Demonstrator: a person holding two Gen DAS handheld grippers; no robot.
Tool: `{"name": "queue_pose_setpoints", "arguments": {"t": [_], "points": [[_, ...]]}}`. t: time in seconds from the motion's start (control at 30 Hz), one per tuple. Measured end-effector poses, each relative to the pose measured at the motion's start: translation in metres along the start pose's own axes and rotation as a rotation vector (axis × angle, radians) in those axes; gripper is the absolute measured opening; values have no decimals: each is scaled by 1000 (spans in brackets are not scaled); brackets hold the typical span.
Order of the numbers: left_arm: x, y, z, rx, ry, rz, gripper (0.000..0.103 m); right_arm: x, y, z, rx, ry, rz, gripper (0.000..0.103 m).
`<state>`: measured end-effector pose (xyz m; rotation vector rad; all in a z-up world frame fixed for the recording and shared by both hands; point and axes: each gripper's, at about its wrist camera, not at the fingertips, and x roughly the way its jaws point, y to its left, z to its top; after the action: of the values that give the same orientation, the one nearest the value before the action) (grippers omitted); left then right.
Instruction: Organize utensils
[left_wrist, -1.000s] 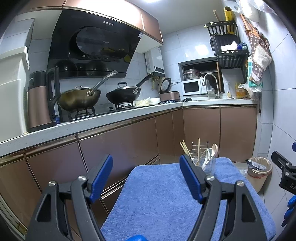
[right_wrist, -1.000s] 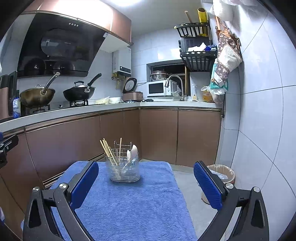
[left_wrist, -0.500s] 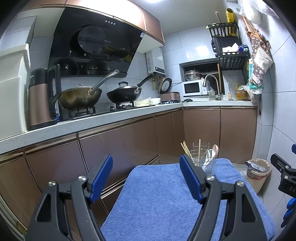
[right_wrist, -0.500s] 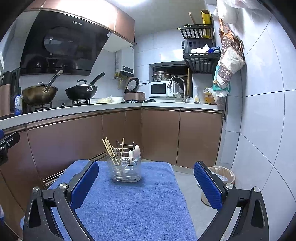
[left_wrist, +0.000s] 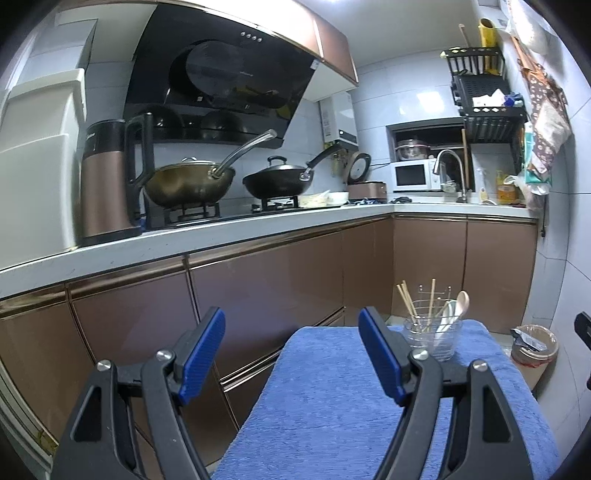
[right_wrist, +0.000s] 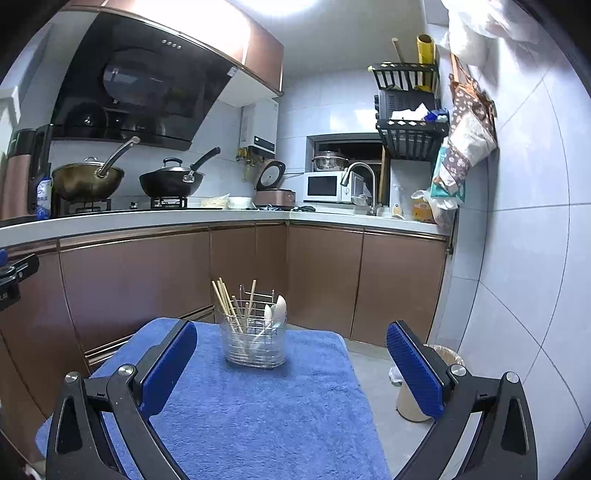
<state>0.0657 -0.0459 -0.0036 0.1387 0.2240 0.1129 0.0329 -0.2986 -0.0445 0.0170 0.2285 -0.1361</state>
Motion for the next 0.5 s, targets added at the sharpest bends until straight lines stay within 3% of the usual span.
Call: {"name": "queue_pose_setpoints", "arguments": {"t": [0.5], "points": [[1, 11, -2, -30, 10, 28, 73, -4, 6, 1, -38, -18, -15, 103]]}}
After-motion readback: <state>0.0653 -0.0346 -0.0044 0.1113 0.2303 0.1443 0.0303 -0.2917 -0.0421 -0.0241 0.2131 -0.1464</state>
